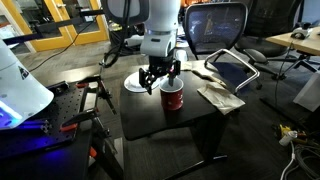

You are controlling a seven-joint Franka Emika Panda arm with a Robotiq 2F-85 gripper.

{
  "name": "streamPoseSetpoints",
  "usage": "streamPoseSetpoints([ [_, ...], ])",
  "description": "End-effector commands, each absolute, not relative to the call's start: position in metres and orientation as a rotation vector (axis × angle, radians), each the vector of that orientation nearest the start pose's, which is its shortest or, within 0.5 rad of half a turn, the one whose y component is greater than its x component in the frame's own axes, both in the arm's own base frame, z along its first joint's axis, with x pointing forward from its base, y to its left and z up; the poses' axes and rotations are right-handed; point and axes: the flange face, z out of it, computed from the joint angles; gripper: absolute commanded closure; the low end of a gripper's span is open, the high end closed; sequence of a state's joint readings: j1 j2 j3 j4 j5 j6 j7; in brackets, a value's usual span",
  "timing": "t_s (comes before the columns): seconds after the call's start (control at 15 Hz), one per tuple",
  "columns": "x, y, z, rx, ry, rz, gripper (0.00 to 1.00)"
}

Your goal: Move the red mug to the right

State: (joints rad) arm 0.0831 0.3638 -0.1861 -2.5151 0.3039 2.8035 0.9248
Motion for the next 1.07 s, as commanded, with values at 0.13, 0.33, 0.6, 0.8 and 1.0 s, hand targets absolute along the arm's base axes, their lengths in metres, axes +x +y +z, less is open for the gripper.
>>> streamPoseSetpoints([
  [0.13,0.415,-0.045,0.195,-2.559,1.811,-0.028,0.0],
  [0.33,0.412,-0.037,0.22,-2.641,1.706,-0.099,0.0],
  [0.6,0.412,-0.027,0.253,-2.743,1.508,-0.212,0.0],
  [0.8,0.413,-0.018,0.27,-2.763,1.413,-0.26,0.0],
  [1.0,0.423,-0.013,0.267,-2.764,1.397,-0.271,0.0],
])
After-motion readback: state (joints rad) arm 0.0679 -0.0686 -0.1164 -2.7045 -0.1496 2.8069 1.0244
